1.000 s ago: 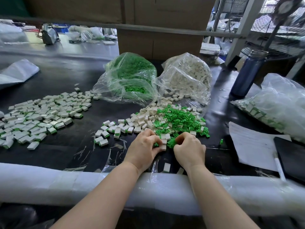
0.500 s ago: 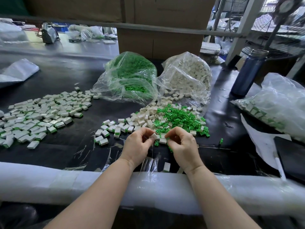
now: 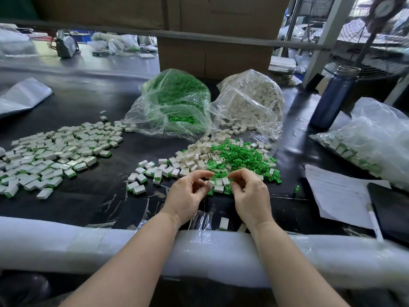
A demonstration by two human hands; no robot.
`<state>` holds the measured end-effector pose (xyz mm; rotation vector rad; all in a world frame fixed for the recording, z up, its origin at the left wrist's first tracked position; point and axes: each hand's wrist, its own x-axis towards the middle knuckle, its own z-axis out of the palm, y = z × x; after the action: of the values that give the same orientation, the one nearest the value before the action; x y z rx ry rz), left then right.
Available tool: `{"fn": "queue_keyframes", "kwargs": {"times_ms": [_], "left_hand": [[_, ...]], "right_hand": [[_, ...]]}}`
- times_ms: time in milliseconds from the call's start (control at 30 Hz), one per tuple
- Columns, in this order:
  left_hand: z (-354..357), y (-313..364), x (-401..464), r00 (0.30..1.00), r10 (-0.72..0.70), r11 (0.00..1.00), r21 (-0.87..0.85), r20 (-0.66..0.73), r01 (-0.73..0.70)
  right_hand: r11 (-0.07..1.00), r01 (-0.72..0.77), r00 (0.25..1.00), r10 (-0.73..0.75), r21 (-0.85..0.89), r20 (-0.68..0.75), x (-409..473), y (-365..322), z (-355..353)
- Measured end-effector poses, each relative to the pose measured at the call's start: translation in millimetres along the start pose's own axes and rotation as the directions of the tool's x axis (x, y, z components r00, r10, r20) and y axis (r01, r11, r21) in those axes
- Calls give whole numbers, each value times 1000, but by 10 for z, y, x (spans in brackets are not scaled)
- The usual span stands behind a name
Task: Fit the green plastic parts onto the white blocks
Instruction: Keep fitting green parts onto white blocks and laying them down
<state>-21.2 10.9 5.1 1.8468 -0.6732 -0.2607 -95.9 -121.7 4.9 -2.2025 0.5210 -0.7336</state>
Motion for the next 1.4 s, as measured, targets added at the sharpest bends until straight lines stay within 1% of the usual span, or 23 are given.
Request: {"fn": "queue_keyframes", "kwargs": {"times_ms": [67, 200, 367, 500, 600, 667, 800, 1067, 1233, 1400], "left_hand": [[-2, 2, -2, 1000, 8, 1000, 2, 0, -8], [1, -2, 2, 999, -9, 999, -43, -30, 8], [1, 3, 10, 1000, 13, 997, -78, -23, -15], [-6, -3, 8, 1000, 24, 992, -124, -5, -24], [0, -5, 15, 1000, 6, 986, -165, -4, -7], [4, -11, 20, 1000, -5, 987, -159, 8, 6], [9, -3, 14, 999, -5, 988, -155, 51, 13], [18, 32, -5, 994, -16, 986, -163, 110, 34], [16, 29, -8, 994, -26, 985, -166, 106, 44], [18, 7, -3, 994, -32, 988, -147, 107, 48]], "right_hand": [[996, 4, 1000, -4, 93, -1, -3, -11, -1], [948, -50, 997, 31, 313, 64, -2, -43, -21], [876, -129, 987, 70, 465, 143, 9, -74, -39], [857, -149, 979, 58, 493, 195, 7, -84, -20], [829, -181, 975, 82, 530, 206, 14, -75, -14], [822, -192, 973, 89, 536, 212, 16, -64, -16], [837, -195, 972, 95, 511, 215, 21, -41, -23], [806, -213, 974, 130, 553, 186, 22, -52, -24], [847, -188, 975, 100, 497, 197, 15, -60, -17], [847, -199, 971, 103, 493, 215, 20, -47, -15]]}}
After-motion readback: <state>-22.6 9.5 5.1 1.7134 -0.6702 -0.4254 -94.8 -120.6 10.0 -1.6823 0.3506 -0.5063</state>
